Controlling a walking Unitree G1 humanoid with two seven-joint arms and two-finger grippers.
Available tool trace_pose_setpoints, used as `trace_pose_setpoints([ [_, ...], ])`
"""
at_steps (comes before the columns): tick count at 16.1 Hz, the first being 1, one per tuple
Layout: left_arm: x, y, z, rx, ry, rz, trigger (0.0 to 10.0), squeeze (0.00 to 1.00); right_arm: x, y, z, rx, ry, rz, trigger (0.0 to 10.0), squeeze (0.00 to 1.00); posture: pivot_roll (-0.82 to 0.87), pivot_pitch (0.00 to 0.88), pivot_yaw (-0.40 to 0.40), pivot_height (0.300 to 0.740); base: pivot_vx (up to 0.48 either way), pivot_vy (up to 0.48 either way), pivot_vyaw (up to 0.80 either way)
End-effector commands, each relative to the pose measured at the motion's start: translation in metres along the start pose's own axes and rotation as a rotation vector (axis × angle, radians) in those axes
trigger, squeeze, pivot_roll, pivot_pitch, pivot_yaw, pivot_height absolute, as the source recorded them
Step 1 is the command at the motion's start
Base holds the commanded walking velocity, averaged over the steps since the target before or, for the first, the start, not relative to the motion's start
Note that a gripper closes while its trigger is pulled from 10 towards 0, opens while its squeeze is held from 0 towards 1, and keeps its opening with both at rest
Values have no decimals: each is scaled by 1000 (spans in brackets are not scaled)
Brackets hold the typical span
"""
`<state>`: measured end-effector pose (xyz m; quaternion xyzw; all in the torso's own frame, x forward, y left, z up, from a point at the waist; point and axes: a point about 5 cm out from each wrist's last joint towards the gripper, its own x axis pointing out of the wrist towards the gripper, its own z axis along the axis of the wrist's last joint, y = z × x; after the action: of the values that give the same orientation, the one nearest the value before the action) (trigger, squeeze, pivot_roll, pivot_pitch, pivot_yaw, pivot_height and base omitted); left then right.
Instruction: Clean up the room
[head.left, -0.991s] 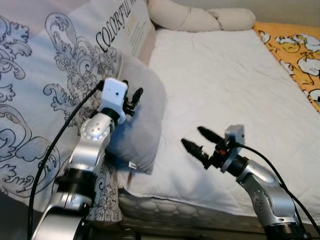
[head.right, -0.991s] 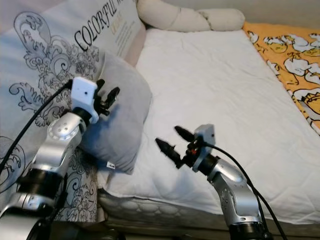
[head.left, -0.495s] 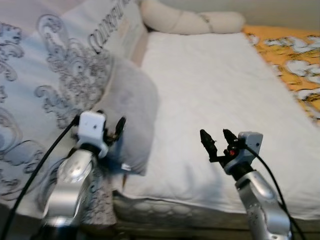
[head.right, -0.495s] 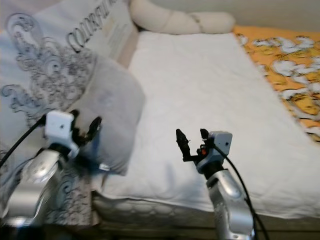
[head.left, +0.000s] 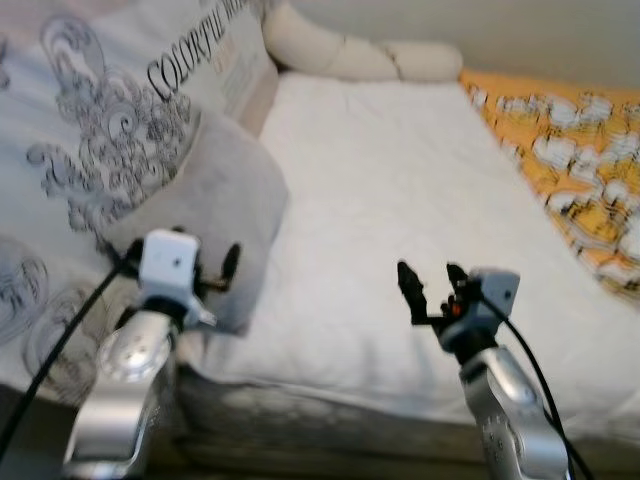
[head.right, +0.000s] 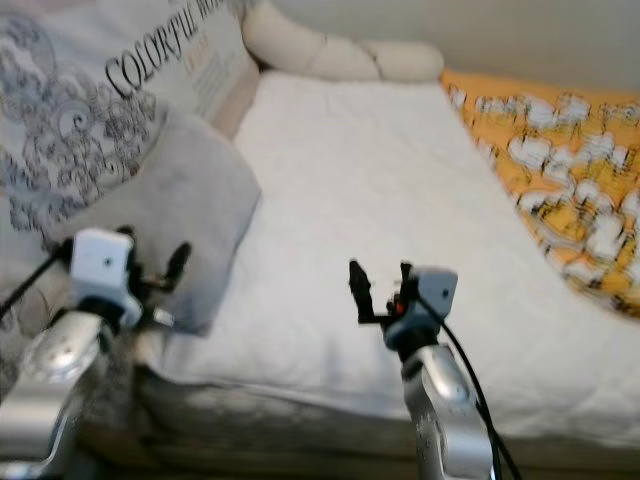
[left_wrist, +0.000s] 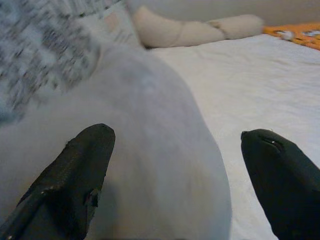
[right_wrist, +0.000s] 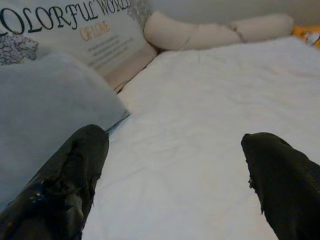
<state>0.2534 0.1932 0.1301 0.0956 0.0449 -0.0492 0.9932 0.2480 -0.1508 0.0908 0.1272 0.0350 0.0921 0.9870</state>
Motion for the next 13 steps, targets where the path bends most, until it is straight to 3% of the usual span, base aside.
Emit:
trace_pose_setpoints([
  [1, 0, -3, 1, -7, 9, -4, 10000, 1000, -3, -10, 2, -17, 2, -52, 10000, 1000, 6, 0, -47, 740, 0, -428, 0],
  [4, -6, 3, -8, 9, 56, 24, 10000, 1000, 2, -13, -2, -18, 22, -91, 10000, 1000, 19, 0, -78, 740, 0, -434, 0],
  [6, -3, 8, -11, 43, 70, 30, 10000, 1000, 2, -9, -4, -34, 36, -53, 10000, 1000, 14, 0, -68, 740, 0, -441, 0],
  [8, -1, 7, -11, 39, 80, 37, 10000, 1000, 5, -15, -7, -34, 43, -87, 10000, 1000, 32, 0, -65, 740, 0, -442, 0],
  [11, 1, 5, -11, 41, 82, 32, 10000, 1000, 9, -14, -6, -25, 30, -95, 10000, 1000, 20, 0, -57, 740, 0, -475, 783],
  [13, 1, 5, -13, 39, 83, 36, 10000, 1000, 8, -14, -8, -17, 38, -115, 10000, 1000, 11, 0, -60, 740, 0, -480, 0],
])
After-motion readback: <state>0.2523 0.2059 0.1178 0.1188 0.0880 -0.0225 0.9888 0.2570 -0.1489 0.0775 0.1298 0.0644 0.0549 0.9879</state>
